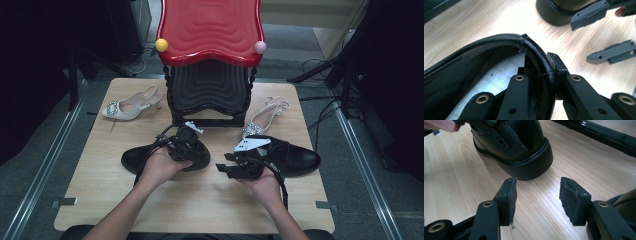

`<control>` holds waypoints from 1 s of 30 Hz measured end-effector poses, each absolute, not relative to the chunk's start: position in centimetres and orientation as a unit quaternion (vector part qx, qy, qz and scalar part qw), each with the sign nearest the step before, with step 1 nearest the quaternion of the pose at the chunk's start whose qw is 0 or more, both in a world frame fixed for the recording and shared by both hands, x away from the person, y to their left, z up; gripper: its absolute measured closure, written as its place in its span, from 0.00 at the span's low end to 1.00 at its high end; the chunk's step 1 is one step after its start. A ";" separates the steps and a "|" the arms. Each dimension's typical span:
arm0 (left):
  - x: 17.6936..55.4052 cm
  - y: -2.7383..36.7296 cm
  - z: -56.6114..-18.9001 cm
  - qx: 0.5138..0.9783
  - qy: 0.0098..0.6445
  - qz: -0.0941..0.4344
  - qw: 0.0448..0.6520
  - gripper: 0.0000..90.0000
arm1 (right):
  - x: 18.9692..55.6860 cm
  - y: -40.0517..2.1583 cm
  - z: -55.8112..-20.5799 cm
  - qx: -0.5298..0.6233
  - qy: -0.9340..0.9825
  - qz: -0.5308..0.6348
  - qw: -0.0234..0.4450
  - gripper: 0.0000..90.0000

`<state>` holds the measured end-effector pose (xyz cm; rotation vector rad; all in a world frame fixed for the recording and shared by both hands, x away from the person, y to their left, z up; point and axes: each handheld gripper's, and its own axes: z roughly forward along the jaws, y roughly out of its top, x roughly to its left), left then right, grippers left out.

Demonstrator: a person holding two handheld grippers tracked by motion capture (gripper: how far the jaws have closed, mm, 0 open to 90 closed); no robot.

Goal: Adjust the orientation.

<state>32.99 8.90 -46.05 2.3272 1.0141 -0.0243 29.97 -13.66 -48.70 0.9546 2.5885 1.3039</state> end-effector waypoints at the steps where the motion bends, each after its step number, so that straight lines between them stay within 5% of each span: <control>1: 33.1 8.8 -46.1 0.875 0.383 -0.009 0.297 0.87 | 29.9 -13.7 -48.7 0.314 0.846 0.428 0.045 0.54; 8: 33.6 8.5 -47.2 0.878 0.375 -0.025 0.297 0.83 | 29.8 -14.0 -48.8 0.319 0.846 0.425 0.045 0.54; 19: 32.7 10.0 -45.1 0.861 0.375 -0.010 0.343 0.61 | 29.8 -14.6 -48.5 0.323 0.837 0.439 0.042 0.56; 30: 30.6 13.9 -42.3 0.837 0.400 0.013 0.374 0.46 | 30.0 -13.0 -47.3 0.303 0.835 0.458 0.032 0.80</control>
